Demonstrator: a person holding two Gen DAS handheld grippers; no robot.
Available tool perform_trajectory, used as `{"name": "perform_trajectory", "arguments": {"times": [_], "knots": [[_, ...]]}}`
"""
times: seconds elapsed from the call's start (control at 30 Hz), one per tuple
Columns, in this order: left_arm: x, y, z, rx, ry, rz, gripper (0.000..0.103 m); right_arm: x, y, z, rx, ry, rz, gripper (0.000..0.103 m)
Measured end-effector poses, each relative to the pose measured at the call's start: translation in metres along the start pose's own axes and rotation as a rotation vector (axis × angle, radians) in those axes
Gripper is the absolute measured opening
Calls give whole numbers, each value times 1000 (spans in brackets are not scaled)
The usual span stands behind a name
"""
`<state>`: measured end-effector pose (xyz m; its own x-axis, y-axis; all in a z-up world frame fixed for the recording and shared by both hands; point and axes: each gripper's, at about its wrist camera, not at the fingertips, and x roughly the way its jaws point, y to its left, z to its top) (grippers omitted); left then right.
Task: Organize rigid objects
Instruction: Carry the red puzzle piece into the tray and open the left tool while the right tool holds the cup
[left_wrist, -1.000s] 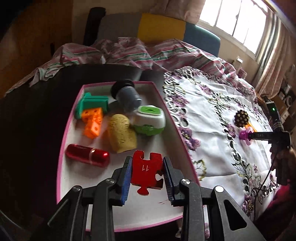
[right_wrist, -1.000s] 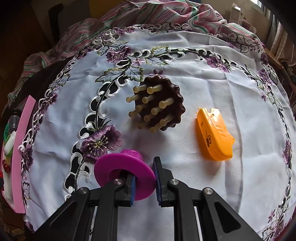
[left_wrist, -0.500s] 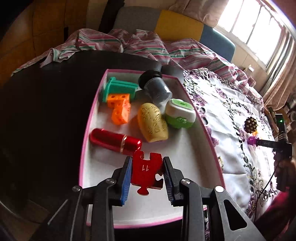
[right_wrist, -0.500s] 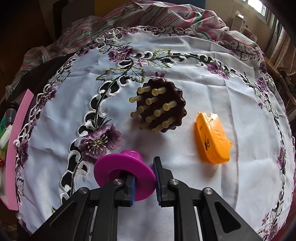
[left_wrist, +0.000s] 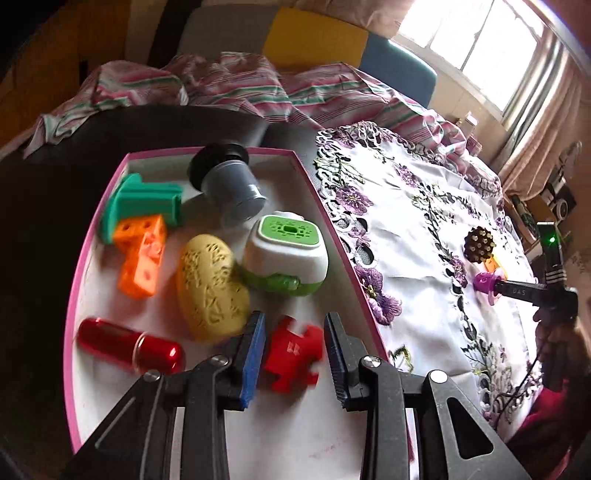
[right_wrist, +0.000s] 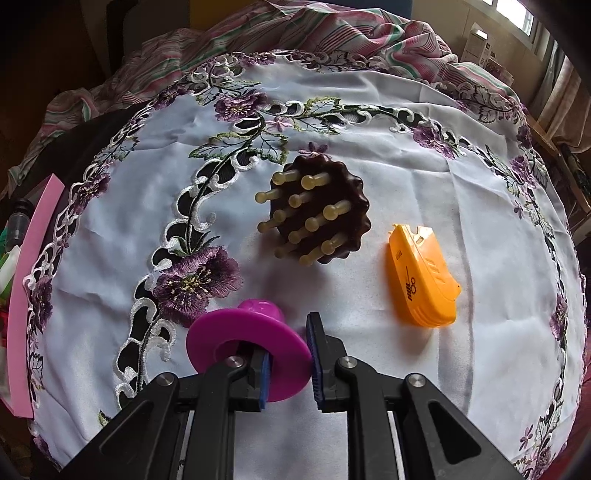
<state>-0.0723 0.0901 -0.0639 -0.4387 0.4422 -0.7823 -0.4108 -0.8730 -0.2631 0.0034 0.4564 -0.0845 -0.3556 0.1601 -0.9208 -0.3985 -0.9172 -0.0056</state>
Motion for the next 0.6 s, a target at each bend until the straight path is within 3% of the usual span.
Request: {"name": "perform_trajectory", "arguments": {"times": [0.33, 0.6], "knots": [[-19, -3, -11, 26, -42, 93, 54, 1, 2, 0, -15, 1, -17, 17], [-44, -1, -19, 21, -73, 174, 56, 0, 3, 0, -21, 3, -31, 17]]}}
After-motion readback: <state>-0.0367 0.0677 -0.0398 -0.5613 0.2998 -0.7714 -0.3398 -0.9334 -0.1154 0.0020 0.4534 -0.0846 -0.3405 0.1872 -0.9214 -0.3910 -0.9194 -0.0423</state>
